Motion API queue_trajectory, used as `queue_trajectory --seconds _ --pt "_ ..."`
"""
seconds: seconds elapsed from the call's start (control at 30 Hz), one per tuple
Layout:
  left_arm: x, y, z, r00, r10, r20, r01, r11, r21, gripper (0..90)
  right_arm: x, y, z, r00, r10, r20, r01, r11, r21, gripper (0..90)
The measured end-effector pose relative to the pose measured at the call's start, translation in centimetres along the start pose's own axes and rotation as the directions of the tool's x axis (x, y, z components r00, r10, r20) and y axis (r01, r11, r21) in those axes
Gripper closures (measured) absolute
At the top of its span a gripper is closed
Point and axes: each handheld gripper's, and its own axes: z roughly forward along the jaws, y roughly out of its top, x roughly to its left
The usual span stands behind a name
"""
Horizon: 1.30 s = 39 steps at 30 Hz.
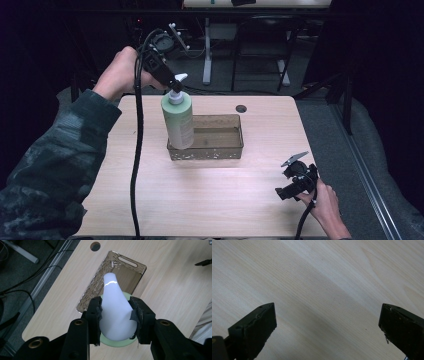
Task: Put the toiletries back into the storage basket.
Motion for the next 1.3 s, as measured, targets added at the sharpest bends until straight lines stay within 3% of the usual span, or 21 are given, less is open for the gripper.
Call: queue_trajectory --seconds 1.3 --pt "2.1 1.0 1.7 0.997 -0.062 -0.047 0.061 0.9979 -0.019 63.0 0.0 0.0 0.0 1.0 0.0 -0.003 0.0 1.0 0.001 1.1"
